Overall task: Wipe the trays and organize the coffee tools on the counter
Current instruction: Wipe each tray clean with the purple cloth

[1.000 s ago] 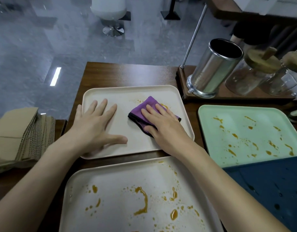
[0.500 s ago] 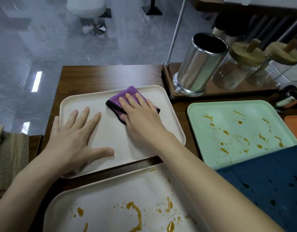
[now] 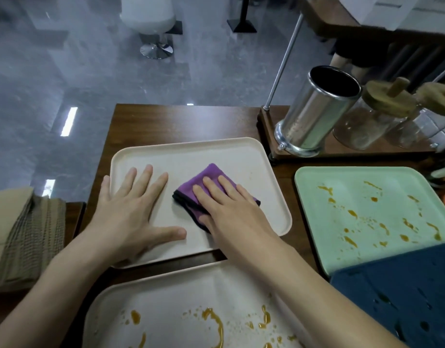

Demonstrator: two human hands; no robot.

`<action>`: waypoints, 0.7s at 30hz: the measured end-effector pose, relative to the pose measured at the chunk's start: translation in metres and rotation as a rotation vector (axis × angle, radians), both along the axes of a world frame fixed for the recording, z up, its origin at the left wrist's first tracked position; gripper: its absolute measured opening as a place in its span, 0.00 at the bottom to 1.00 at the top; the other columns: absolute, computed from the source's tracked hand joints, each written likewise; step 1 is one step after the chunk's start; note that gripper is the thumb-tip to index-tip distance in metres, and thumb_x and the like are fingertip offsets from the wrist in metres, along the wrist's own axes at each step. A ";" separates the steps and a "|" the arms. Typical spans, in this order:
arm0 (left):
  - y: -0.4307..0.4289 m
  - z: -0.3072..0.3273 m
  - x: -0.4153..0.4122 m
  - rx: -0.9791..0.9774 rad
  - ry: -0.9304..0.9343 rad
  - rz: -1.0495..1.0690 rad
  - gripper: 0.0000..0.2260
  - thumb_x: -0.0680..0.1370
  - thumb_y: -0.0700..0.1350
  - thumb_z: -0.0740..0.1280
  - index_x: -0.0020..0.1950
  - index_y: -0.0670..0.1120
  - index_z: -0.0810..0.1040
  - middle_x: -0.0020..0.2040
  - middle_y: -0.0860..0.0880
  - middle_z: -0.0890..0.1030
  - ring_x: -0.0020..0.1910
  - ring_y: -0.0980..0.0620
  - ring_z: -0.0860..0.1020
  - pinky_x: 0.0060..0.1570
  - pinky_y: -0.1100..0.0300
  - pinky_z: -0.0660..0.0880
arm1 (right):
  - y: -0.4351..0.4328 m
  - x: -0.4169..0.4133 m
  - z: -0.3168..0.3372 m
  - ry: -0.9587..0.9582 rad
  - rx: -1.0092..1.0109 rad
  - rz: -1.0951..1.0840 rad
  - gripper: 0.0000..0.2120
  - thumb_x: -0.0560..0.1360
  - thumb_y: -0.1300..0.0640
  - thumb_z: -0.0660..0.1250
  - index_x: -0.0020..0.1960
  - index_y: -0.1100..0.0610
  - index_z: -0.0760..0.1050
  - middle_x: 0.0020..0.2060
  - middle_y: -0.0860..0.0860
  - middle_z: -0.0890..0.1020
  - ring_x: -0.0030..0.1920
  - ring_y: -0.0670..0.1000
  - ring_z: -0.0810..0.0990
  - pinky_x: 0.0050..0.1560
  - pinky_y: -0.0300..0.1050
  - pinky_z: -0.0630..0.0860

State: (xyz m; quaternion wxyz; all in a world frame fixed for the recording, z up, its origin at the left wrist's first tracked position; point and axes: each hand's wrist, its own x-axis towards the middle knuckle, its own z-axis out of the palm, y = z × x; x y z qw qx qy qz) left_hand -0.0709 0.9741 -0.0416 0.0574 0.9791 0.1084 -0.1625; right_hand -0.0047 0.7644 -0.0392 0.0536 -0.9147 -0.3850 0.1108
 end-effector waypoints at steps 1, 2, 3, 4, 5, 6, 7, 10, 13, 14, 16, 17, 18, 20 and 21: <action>0.000 0.000 0.000 -0.007 -0.004 0.000 0.61 0.49 0.87 0.36 0.77 0.62 0.29 0.81 0.53 0.31 0.80 0.49 0.32 0.76 0.38 0.33 | 0.007 0.006 0.000 -0.010 0.001 -0.002 0.28 0.84 0.45 0.52 0.82 0.48 0.50 0.82 0.49 0.51 0.81 0.55 0.47 0.78 0.54 0.47; 0.000 0.000 0.000 -0.013 -0.006 -0.002 0.60 0.49 0.87 0.36 0.77 0.62 0.29 0.81 0.53 0.31 0.80 0.49 0.32 0.76 0.38 0.32 | 0.016 0.014 0.000 -0.022 0.002 -0.008 0.28 0.85 0.45 0.52 0.82 0.49 0.49 0.82 0.49 0.51 0.81 0.55 0.47 0.78 0.54 0.47; 0.001 0.001 -0.001 -0.015 -0.007 -0.005 0.60 0.49 0.87 0.36 0.76 0.62 0.28 0.81 0.53 0.32 0.80 0.49 0.32 0.76 0.38 0.32 | 0.026 0.023 -0.001 -0.036 0.002 -0.017 0.28 0.85 0.45 0.52 0.82 0.49 0.49 0.82 0.50 0.51 0.81 0.55 0.47 0.78 0.55 0.47; 0.001 0.001 -0.001 -0.016 -0.007 -0.006 0.60 0.50 0.87 0.37 0.76 0.62 0.28 0.81 0.53 0.32 0.80 0.49 0.32 0.76 0.38 0.32 | 0.035 0.033 -0.001 -0.046 0.000 -0.029 0.28 0.85 0.45 0.51 0.82 0.50 0.49 0.82 0.50 0.51 0.81 0.55 0.47 0.78 0.55 0.47; 0.002 0.000 -0.001 -0.017 -0.006 -0.002 0.60 0.50 0.87 0.38 0.78 0.62 0.29 0.81 0.53 0.32 0.80 0.50 0.32 0.76 0.38 0.32 | 0.043 0.042 -0.001 -0.049 -0.006 -0.040 0.28 0.85 0.46 0.51 0.82 0.51 0.49 0.82 0.50 0.51 0.81 0.56 0.47 0.78 0.55 0.47; 0.002 -0.001 -0.001 -0.017 -0.005 0.002 0.60 0.51 0.87 0.39 0.79 0.61 0.31 0.81 0.53 0.32 0.80 0.50 0.32 0.76 0.39 0.32 | 0.049 0.048 -0.002 -0.048 -0.014 -0.048 0.28 0.85 0.46 0.50 0.82 0.51 0.49 0.82 0.51 0.50 0.81 0.56 0.46 0.78 0.54 0.46; 0.002 0.000 -0.001 -0.015 -0.004 0.005 0.61 0.52 0.86 0.40 0.80 0.61 0.33 0.82 0.53 0.33 0.80 0.50 0.32 0.76 0.39 0.32 | 0.052 0.051 -0.002 -0.044 -0.019 -0.050 0.28 0.85 0.45 0.50 0.82 0.51 0.48 0.82 0.51 0.50 0.81 0.56 0.46 0.78 0.54 0.45; 0.002 -0.001 -0.002 -0.019 -0.014 0.013 0.60 0.53 0.86 0.40 0.80 0.61 0.34 0.82 0.53 0.34 0.81 0.50 0.33 0.77 0.39 0.33 | 0.045 0.046 -0.002 -0.026 -0.011 -0.035 0.29 0.85 0.45 0.50 0.83 0.51 0.48 0.82 0.51 0.49 0.81 0.56 0.45 0.78 0.54 0.44; 0.001 -0.002 -0.001 -0.023 -0.027 0.017 0.60 0.52 0.86 0.40 0.81 0.61 0.35 0.82 0.52 0.35 0.81 0.49 0.34 0.77 0.38 0.34 | 0.024 0.029 0.004 0.014 -0.010 -0.020 0.29 0.85 0.45 0.52 0.82 0.49 0.48 0.82 0.49 0.49 0.81 0.54 0.45 0.78 0.53 0.45; 0.002 -0.003 -0.001 -0.022 -0.027 0.020 0.60 0.53 0.86 0.40 0.81 0.61 0.35 0.82 0.52 0.34 0.81 0.49 0.34 0.77 0.38 0.34 | 0.016 0.022 0.007 0.039 -0.014 -0.012 0.29 0.85 0.45 0.53 0.82 0.48 0.48 0.82 0.48 0.49 0.81 0.53 0.45 0.78 0.52 0.45; 0.001 -0.003 -0.001 -0.015 -0.028 0.018 0.60 0.53 0.86 0.40 0.81 0.61 0.35 0.82 0.52 0.34 0.81 0.49 0.34 0.77 0.38 0.34 | -0.001 0.006 0.014 0.083 -0.043 0.005 0.28 0.85 0.46 0.53 0.82 0.47 0.48 0.82 0.48 0.49 0.81 0.53 0.44 0.78 0.51 0.45; 0.000 -0.003 -0.001 -0.011 -0.031 0.015 0.60 0.53 0.86 0.40 0.81 0.61 0.35 0.82 0.52 0.34 0.81 0.49 0.34 0.77 0.38 0.35 | -0.010 -0.003 0.017 0.101 -0.065 0.013 0.28 0.85 0.47 0.53 0.82 0.46 0.47 0.82 0.47 0.49 0.81 0.52 0.44 0.78 0.51 0.44; 0.001 -0.004 0.000 -0.008 -0.035 0.013 0.60 0.53 0.86 0.40 0.81 0.61 0.35 0.82 0.51 0.34 0.81 0.49 0.34 0.77 0.38 0.35 | -0.018 -0.011 0.019 0.114 -0.082 0.018 0.28 0.85 0.47 0.52 0.82 0.46 0.46 0.82 0.47 0.48 0.81 0.52 0.43 0.78 0.50 0.43; 0.002 -0.004 -0.001 -0.008 -0.035 0.007 0.59 0.54 0.86 0.40 0.81 0.61 0.35 0.82 0.51 0.35 0.81 0.48 0.35 0.77 0.38 0.35 | -0.030 -0.020 0.022 0.125 -0.099 0.012 0.26 0.86 0.48 0.50 0.82 0.46 0.47 0.82 0.47 0.49 0.81 0.51 0.43 0.78 0.49 0.43; 0.002 -0.004 -0.001 -0.009 -0.033 0.003 0.59 0.54 0.86 0.40 0.81 0.61 0.35 0.82 0.52 0.35 0.81 0.49 0.35 0.77 0.38 0.35 | -0.033 -0.023 0.024 0.124 -0.106 0.003 0.26 0.86 0.48 0.50 0.82 0.47 0.47 0.82 0.46 0.49 0.81 0.51 0.43 0.78 0.48 0.43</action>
